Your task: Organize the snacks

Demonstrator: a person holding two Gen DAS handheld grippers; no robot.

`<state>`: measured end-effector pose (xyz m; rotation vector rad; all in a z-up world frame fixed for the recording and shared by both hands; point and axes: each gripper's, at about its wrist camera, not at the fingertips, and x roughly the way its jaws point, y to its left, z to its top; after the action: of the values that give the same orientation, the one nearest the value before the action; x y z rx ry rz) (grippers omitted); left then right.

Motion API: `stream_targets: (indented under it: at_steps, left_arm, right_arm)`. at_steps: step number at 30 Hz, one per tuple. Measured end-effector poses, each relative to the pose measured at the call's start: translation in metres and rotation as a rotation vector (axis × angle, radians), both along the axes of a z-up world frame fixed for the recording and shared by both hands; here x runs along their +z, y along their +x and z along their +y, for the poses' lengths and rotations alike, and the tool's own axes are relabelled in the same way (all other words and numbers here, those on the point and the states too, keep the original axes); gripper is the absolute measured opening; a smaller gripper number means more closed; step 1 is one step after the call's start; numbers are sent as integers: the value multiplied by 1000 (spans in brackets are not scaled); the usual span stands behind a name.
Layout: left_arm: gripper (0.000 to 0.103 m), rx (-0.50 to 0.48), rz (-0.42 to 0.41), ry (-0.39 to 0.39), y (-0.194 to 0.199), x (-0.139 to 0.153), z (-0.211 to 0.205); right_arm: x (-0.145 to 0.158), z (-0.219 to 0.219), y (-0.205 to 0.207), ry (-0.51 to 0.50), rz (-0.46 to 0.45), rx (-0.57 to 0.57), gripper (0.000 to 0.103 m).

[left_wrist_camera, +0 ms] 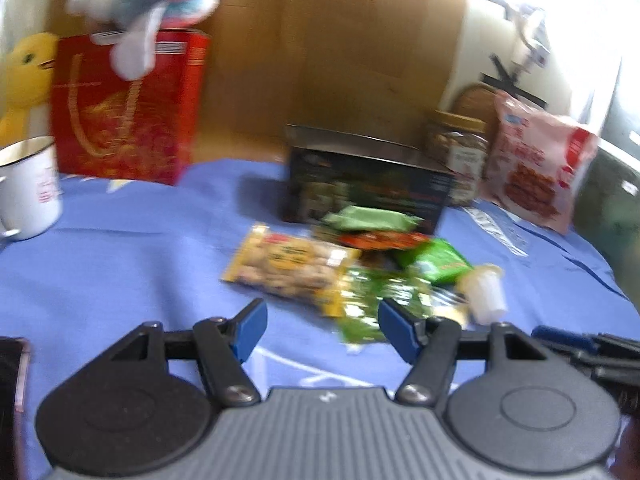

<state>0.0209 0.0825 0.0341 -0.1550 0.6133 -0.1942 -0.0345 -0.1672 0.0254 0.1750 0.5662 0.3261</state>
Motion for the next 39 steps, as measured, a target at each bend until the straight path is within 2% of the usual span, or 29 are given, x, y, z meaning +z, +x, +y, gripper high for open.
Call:
stream_targets:
  at_steps: [6,12,14,16,17,18,20,25,28,31,32,39]
  left_arm:
    - [62,87,7,-58,2,-6,35]
    - [62,125,9,-132,7,-11,53]
    - [62,123,12,-140,10,-12,54]
    - [62,119,14,-141,12,-13,53]
    - [62,116,16,-142,13,-13,53]
    - [62,113,16,-143,14,-13,53]
    - [62,108,11,-143,14,-12,52]
    - [62,81,-12,-142,15,-5,47]
    - [62,51,-18,-140,17,-2,38]
    - [62,21,-11,-140,18,-2,27]
    - [62,9,-9,-142,18,-1,23]
    - [62,-61,-7,-121,12,2,-3]
  right_arm:
    - [10,26,56,30,18,94,51]
    - [0,25,121,230,228,61,49]
    - [-5,28,137,258,274,32,47]
    - [-8,33,149,267,295,10,36]
    - [-13,34,155,275,320,-1,18]
    - [-18,33,158,290,345,-9,13]
    - [-22,26,152,331,347,-13,10]
    - [-10,11,95,260,255,43,10]
    - [-11,-1,52,244,252,104,10]
    - [-18,-16,26,231,248,106,22]
    - [-20,-17,22,220,245,93,31]
    - [-20,-47,0,227,181,1,32]
